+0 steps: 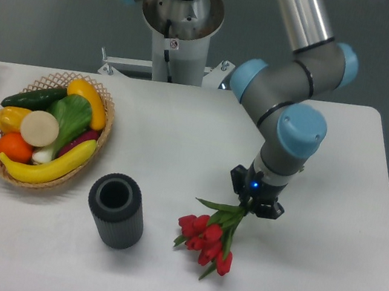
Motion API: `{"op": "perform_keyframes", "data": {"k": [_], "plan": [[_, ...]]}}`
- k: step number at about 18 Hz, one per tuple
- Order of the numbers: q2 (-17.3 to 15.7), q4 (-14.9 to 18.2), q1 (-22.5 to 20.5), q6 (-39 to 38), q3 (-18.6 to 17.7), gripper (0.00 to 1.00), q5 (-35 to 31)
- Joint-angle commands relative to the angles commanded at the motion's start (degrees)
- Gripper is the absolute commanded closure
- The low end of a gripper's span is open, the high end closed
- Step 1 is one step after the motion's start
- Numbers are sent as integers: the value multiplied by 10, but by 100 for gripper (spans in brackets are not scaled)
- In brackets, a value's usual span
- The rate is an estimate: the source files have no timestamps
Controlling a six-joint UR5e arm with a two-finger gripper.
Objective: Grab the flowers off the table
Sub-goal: 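Lift the gripped tulip bouquet up off the table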
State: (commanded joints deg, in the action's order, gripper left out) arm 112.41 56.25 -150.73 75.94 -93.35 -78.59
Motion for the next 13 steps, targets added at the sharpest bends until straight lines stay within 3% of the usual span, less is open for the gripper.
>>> {"op": "perform_keyframes", "data": {"k": [7,13], "plan": [[-53,-3,-41,-49,4,78,202],[-69,-8,-50,-75,4,78,329]]}}
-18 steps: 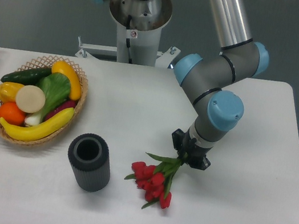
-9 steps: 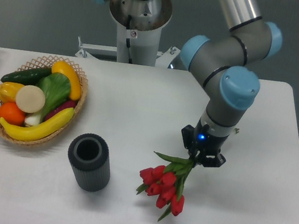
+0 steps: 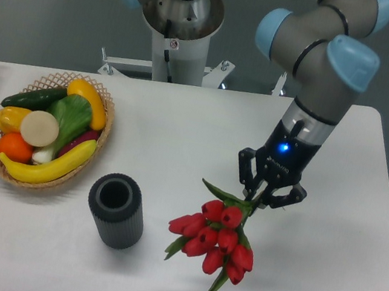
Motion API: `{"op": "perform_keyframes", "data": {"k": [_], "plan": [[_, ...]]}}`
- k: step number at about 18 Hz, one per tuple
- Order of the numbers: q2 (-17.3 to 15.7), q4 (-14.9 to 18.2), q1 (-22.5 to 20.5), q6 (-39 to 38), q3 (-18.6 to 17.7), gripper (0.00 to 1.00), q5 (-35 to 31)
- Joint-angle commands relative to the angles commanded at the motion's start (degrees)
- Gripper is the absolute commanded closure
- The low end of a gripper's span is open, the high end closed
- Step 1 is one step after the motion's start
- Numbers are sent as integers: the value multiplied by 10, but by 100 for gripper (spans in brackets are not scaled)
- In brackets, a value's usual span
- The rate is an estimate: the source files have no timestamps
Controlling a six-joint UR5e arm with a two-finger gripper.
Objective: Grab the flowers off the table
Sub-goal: 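Lift the gripped tulip bouquet up off the table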
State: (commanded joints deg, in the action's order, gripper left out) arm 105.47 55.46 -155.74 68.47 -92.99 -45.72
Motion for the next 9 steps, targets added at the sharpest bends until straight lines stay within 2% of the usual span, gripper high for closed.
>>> {"op": "perform_keyframes", "data": {"k": [4,9], "plan": [[-14,0,-10,-22,-2,78,47],[-14,-1,-18,-23,-2,78,52]]}}
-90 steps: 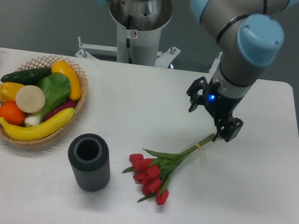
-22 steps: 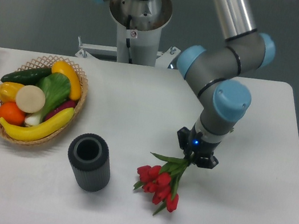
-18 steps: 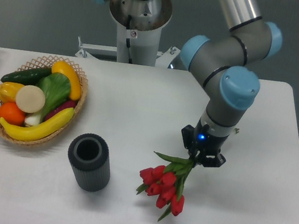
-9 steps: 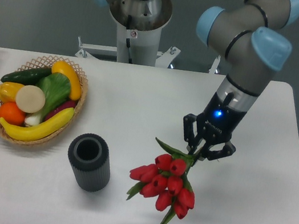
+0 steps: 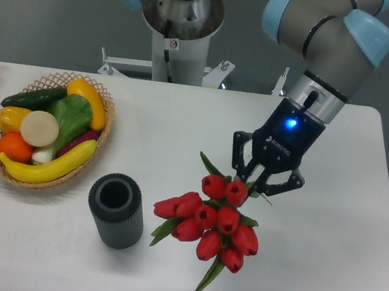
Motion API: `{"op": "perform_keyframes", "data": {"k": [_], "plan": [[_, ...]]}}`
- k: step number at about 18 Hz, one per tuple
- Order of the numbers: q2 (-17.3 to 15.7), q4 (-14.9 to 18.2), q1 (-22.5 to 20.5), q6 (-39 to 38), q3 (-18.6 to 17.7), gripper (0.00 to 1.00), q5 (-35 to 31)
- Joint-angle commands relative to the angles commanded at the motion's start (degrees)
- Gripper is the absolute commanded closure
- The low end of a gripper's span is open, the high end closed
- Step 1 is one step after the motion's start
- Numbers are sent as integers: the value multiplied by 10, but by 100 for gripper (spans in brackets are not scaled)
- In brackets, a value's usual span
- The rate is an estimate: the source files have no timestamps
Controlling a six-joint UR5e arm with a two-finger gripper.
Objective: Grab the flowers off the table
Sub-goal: 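Lift the gripped tulip bouquet up off the table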
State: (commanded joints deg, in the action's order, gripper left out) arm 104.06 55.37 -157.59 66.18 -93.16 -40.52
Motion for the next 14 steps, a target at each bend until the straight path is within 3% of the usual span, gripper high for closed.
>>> {"op": "perform_keyframes", "data": {"k": [14], "plan": [[1,0,-5,-1,9,78,4]]}}
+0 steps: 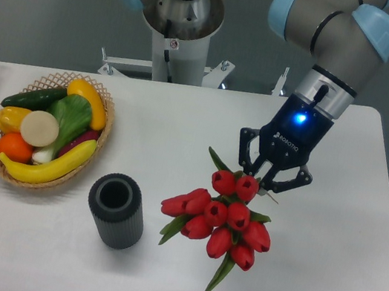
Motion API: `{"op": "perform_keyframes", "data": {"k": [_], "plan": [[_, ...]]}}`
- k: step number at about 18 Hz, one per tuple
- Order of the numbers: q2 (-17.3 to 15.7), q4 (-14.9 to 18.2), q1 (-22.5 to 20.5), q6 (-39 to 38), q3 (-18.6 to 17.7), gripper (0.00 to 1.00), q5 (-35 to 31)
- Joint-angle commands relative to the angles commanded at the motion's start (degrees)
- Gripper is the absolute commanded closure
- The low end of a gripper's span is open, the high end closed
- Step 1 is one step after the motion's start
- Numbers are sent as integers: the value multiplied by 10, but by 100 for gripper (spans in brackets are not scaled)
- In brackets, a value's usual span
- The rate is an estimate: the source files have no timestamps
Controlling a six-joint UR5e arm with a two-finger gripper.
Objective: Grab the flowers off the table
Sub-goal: 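Lift the gripped tulip bouquet up off the table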
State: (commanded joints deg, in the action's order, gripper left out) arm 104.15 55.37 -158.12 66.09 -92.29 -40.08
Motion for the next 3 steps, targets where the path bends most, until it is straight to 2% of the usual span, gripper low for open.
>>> {"op": "perform_keyframes", "data": {"k": [3], "plan": [[0,0,0,0,0,78,1]]}}
